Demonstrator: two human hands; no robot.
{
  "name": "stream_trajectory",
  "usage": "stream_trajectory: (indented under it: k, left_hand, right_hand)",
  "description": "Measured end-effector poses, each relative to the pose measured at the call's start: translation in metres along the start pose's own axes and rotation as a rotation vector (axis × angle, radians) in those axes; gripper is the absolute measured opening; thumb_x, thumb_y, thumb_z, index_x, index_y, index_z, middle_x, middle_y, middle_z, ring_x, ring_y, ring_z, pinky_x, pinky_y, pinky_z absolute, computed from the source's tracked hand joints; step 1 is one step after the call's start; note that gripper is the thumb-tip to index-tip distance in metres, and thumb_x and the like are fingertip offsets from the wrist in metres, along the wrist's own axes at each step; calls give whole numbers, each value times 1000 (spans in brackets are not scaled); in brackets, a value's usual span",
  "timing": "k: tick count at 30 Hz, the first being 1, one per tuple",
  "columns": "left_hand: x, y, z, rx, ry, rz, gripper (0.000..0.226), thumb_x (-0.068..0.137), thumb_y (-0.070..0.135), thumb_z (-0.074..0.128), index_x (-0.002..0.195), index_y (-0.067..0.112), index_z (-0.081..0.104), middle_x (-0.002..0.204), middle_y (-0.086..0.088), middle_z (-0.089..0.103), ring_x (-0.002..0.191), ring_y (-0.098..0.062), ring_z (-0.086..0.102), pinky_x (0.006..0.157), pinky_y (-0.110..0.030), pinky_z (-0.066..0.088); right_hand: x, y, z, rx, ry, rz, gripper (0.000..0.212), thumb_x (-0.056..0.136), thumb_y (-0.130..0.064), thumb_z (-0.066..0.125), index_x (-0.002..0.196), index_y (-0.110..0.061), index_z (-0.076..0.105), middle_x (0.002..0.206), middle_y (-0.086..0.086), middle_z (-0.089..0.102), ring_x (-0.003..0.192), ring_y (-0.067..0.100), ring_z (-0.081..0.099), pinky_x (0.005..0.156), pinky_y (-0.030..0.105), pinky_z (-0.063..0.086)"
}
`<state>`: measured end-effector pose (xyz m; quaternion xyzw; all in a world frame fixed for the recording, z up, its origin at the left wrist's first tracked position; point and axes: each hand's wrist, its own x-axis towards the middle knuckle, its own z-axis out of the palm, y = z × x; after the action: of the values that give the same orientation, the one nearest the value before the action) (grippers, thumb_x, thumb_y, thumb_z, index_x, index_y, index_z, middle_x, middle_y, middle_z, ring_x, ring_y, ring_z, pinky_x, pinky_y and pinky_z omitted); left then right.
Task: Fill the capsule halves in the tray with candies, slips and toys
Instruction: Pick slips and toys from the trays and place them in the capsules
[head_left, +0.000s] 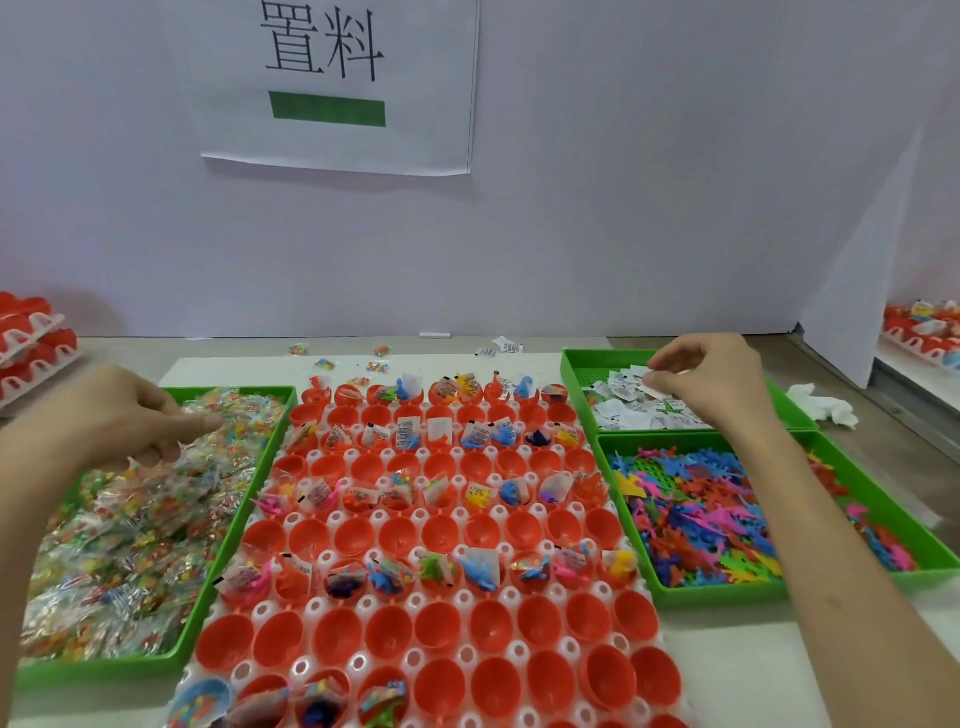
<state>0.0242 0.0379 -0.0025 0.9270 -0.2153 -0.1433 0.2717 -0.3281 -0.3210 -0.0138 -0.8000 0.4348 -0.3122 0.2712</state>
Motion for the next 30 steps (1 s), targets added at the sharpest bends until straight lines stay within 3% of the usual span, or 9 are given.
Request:
stream_trajectory:
  k: [4,6,8,11,14,17,23,30]
  left_hand:
    - [-8,6,-10,-19,63,134,30,80,41,79,57,21,77,59,-2,72,67,-29,69,67,-42,58]
    - [-21,22,-10,-44,100,260,21,76,51,75,68,32,77,62,2,74,68,-27,71,75,-48,60]
    - [-40,47,-2,-176,77,361,21,70,58,72,77,39,77,69,5,75,67,-18,73,76,-43,60]
    - [-67,88,19,-441,-54,446,25,67,51,72,82,32,80,78,2,77,70,-9,72,72,-25,55]
    - [-89,116,39,-621,-130,497,15,76,30,75,87,20,80,78,-5,77,69,-13,71,70,-21,60]
    - [-102,128,56,-677,-145,534,12,86,17,73,97,19,77,77,-6,77,64,-13,72,63,-18,58]
    - [-115,138,65,-833,-375,491,18,92,14,67,109,12,71,86,-13,78,74,-19,75,67,-21,59]
    - [-124,144,62,-914,-528,482,34,83,19,68,115,7,67,93,-17,78,84,-23,77,70,-22,59]
  right_hand:
    - [0,-2,-2,22,1,-3,20,80,-5,81,77,-23,72,77,-9,71,70,3,64,57,16,42]
    - [-1,-7,-2,50,-3,-43,20,79,-6,81,77,-24,73,78,-11,72,72,0,65,59,15,42]
    - [-3,-18,-3,134,-35,-103,20,79,-8,82,78,-25,74,75,-12,74,70,-1,68,63,11,43]
    - [-11,-46,-6,301,-111,-233,18,77,-10,84,81,-25,74,79,-11,76,73,3,70,70,15,49]
    - [-26,-80,-9,621,-191,-400,19,75,-5,83,82,-19,73,81,0,77,72,20,73,71,26,56]
    - [-43,-108,-8,781,-249,-551,15,77,-2,80,85,-13,71,83,5,76,67,28,72,69,29,57]
    - [-67,-133,1,758,-342,-657,14,81,-1,78,86,-11,70,87,6,74,51,23,65,56,28,53]
    - [-74,-136,8,762,-367,-678,21,77,7,77,78,-13,69,82,2,75,83,20,74,79,30,57]
